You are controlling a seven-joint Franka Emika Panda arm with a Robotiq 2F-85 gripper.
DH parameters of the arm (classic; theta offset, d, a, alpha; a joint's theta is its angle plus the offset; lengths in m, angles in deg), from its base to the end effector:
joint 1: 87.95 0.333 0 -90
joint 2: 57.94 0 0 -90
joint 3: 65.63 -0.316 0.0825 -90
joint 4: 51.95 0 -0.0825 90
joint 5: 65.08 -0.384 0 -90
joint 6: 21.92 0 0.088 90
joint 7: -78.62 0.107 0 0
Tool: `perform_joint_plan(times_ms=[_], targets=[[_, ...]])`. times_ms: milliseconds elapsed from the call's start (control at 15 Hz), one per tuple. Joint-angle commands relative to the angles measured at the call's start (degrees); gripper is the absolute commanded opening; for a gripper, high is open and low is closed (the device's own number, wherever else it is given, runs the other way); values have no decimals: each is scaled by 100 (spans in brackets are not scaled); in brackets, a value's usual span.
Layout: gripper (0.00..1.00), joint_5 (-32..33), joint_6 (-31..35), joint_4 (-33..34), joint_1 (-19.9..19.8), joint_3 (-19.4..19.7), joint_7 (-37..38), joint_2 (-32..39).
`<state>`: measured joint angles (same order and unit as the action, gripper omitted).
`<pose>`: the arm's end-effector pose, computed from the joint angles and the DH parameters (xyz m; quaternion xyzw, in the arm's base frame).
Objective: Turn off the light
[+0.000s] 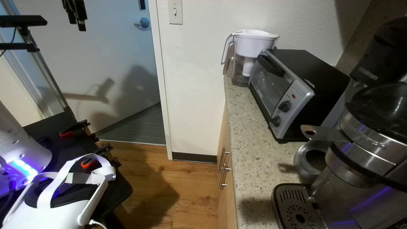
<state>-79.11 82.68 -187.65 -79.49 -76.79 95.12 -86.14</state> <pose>0.3677 0.1587 0.4990 -0.9969 0.0197 0.0476 0.0602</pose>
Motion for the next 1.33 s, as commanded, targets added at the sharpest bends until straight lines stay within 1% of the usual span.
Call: perform_joint_plan(times_ms=[0,200,533,733,800,867,1133,1267], targets=[[100,-257,298,226,-184,265,-47,426],[100,-341,548,351,-270,445,-99,653],[100,-217,1175,502,-275,491,-312,905],[100,-327,1556,450,-266,576,-528,901],[100,-376,1589,383,-262,617,-562,822],[100,-207,1466,390,-277,530,-389,844],[100,-216,1510,390,-286,580,-409,843],[100,-166,1963,292,-307,511,-330,905]])
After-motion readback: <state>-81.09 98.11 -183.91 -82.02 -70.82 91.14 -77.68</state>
